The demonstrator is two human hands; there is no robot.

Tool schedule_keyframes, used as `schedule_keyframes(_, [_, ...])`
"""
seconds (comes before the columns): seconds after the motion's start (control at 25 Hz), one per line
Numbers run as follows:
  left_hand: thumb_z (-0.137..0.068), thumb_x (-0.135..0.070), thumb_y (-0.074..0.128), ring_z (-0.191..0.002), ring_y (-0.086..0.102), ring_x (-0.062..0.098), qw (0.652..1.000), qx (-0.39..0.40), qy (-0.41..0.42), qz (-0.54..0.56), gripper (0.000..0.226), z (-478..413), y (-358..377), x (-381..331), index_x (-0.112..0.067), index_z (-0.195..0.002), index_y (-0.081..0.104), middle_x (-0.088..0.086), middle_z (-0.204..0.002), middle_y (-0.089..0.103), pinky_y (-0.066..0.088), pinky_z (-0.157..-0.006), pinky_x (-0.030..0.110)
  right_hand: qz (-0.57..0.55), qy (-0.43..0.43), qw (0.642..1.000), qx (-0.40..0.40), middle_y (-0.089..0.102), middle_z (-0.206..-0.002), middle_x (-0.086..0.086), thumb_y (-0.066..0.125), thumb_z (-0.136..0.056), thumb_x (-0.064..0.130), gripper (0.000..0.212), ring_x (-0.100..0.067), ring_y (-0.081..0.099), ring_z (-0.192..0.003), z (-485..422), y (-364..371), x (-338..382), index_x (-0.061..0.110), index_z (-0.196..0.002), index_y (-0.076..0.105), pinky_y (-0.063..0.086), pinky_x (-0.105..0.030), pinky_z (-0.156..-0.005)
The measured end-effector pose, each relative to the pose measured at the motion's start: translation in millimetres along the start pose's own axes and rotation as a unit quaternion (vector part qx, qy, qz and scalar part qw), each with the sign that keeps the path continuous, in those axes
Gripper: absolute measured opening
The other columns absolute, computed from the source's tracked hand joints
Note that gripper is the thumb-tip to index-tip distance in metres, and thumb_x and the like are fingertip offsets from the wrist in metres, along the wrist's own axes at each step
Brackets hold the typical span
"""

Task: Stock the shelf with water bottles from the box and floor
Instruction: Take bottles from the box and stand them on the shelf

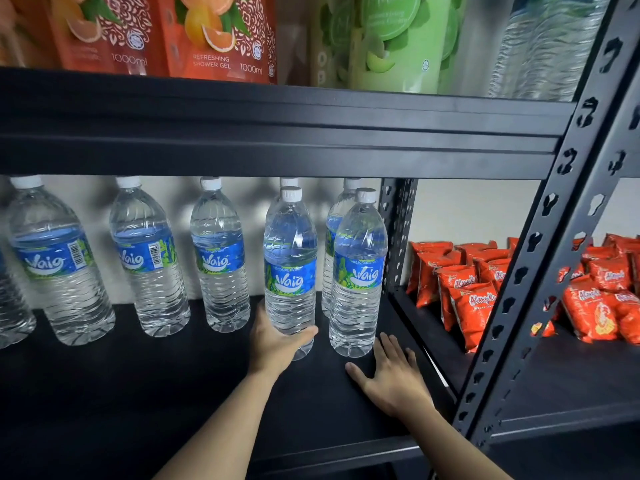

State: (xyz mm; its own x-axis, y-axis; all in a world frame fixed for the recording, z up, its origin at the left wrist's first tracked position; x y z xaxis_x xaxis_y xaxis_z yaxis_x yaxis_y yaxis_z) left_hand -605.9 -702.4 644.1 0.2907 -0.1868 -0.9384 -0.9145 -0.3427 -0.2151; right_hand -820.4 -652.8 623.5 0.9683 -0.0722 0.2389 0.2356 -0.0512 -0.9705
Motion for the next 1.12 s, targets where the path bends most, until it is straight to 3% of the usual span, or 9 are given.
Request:
schedule_keyframes(0.72, [-0.05, -0.029, 0.096, -0.094, 0.061, 0.012, 0.998, -0.044, -0.028, -0.02, 0.085, 4.0, 2.2, -8.0, -0.025, -0.122, 0.051, -0.007, -0.107, 0.064, 0.044, -0.086, 0.02, -0.013, -0.001, 1.0, -0.005, 0.006, -0.165, -0.002, 0.03, -0.087, 0.075, 0.093, -0.016, -0.004, -0.152, 0.4, -0.2, 0.0, 0.015, -0.156, 0.013, -0.002, -0.04, -0.122])
schedule_keyframes(1.12, [-0.052, -0.035, 0.095, -0.096, 0.058, 0.01, 0.999, -0.025, -0.034, -0.025, 0.086, 9.7, -0.7, -15.1, -0.025, -0.124, 0.048, -0.009, -0.11, 0.062, 0.041, -0.086, 0.019, -0.02, -0.005, 1.0, -0.021, 0.012, -0.164, -0.004, 0.034, -0.087, 0.074, 0.092, -0.018, 0.001, -0.152, 0.9, -1.1, 0.4, 0.014, -0.155, 0.018, 0.002, -0.041, -0.122])
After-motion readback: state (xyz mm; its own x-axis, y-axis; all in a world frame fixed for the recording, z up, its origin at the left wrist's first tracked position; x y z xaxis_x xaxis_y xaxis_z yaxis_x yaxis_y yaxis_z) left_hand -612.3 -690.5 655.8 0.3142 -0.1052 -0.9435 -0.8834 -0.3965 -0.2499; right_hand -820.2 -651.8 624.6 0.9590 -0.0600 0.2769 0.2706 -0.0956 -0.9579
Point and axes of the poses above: each hand's wrist, its own z-axis away from the middle knuckle, its own y-axis out of the palm, x = y × z, the point moved 1 cm from there along -z, towards the middle knuckle
